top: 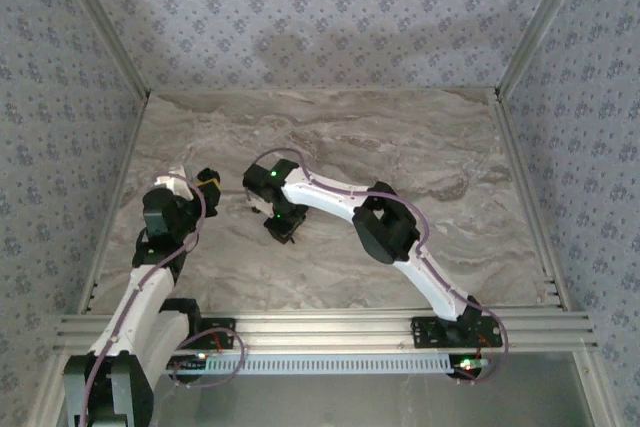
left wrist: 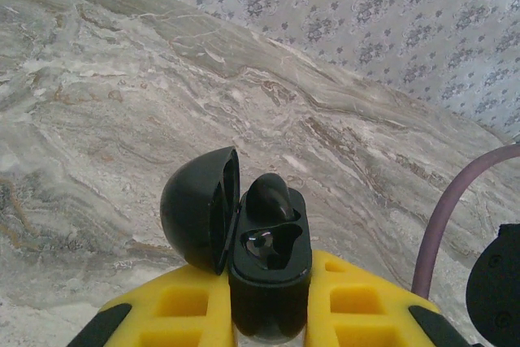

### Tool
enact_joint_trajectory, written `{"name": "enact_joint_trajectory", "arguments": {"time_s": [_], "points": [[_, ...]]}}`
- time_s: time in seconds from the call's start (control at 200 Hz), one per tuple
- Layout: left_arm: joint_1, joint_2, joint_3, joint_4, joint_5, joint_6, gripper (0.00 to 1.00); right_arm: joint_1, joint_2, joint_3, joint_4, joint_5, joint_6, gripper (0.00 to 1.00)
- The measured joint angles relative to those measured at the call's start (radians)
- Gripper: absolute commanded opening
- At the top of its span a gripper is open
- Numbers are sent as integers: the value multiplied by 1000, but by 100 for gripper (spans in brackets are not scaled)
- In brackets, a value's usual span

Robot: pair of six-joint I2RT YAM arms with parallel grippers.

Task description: Insert the wireless bluetooth earbuds into the charging case

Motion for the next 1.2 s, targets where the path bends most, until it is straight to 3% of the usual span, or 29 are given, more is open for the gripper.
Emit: {"name": "enact_joint_trajectory", "arguments": {"time_s": [0.45, 0.705, 0.894, 1.204], "points": [[0, -12, -11, -1, 0, 0, 17, -6, -3, -21, 12, 8, 61, 25], [0, -11, -26, 34, 31, -1, 17, -18, -69, -131, 99, 3, 110, 24], [-24, 28, -69, 150, 77, -18, 17, -68, -248, -337, 210, -3, 163, 25], [-199, 130, -53, 281, 121, 68, 16, -183, -644, -604, 447, -45, 260, 28]]}}
